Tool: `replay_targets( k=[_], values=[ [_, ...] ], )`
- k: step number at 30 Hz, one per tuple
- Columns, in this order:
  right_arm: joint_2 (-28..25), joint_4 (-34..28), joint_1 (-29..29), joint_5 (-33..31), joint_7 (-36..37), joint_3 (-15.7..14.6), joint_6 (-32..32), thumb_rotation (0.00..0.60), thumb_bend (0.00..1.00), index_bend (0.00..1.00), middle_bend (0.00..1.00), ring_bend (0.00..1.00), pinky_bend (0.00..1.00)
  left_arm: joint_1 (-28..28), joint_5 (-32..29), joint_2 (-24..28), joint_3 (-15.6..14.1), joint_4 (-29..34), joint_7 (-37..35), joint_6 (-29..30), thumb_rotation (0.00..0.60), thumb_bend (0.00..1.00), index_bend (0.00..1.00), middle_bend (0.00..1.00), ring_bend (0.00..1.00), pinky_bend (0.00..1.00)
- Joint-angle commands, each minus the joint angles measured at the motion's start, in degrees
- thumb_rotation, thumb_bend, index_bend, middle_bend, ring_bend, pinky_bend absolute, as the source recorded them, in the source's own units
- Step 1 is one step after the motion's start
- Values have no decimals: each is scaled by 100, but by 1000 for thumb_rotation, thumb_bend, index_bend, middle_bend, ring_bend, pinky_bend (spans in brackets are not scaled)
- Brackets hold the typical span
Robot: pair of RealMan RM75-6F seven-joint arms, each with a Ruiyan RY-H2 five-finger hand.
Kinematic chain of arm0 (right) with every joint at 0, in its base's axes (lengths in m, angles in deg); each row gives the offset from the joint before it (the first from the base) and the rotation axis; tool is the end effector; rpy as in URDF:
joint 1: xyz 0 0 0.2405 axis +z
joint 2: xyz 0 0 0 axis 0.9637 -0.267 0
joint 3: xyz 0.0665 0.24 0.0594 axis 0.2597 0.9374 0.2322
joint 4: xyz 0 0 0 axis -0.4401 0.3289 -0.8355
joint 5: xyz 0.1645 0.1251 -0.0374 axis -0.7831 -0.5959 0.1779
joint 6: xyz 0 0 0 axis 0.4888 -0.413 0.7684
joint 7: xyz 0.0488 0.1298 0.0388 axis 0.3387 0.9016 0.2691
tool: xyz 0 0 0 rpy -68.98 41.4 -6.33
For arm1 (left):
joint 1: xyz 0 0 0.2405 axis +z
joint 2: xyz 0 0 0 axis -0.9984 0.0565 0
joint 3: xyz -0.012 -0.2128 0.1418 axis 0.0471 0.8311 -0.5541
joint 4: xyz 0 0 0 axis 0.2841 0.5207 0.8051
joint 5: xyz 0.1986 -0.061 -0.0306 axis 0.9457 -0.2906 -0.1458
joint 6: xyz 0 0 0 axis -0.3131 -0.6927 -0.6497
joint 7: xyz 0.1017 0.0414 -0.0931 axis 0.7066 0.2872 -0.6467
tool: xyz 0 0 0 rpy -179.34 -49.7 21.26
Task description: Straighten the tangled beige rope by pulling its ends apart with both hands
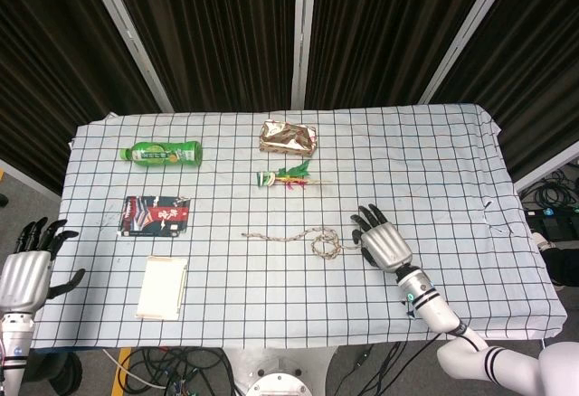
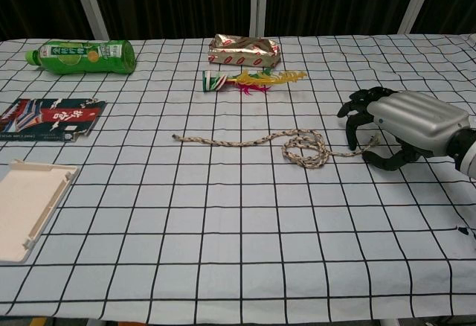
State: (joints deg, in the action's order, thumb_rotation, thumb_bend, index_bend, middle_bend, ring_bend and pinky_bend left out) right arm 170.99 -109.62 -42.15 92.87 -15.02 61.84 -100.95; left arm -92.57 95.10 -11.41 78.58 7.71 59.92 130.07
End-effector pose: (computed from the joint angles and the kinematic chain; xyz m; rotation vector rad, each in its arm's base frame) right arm -0.2310 -0.3072 -0.0357 1.9636 -0.7508 0.8504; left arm -0.3181 0.1874 0.1401 -1.3474 -0.9556 -0.8675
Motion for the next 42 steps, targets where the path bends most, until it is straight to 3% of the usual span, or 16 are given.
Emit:
replay_targets(
  k=[1, 9, 13, 19, 42],
  values=[
    [25, 21, 4, -28, -7, 21, -3, 600, 395, 491, 167, 0, 0, 1, -1, 0, 1, -6, -12, -1, 600, 205, 263, 110, 0, 0],
    [76, 55, 24, -114, -55, 49, 41, 600, 390, 502, 173, 0, 0, 6, -11, 6, -4, -28, -48, -17, 600, 205, 263, 103, 0, 0],
    [64, 14, 15, -148, -56, 49, 47, 600, 318, 502, 169, 0, 0, 7, -13, 10, -5, -36, -61, -23, 600, 206, 263, 103, 0, 0],
    [17, -47, 43, -216, -33, 101, 88, 600, 294, 507, 168, 0, 0, 6, 1, 9, 0, -48, -84, -14, 600, 205, 263, 103, 0, 0],
    [37, -70, 99, -311, -101, 102, 172, 600, 389, 554, 194, 0, 0, -43, 87, 36, -12, -98, -113, -67, 600, 206, 256, 100, 0, 0]
  ],
)
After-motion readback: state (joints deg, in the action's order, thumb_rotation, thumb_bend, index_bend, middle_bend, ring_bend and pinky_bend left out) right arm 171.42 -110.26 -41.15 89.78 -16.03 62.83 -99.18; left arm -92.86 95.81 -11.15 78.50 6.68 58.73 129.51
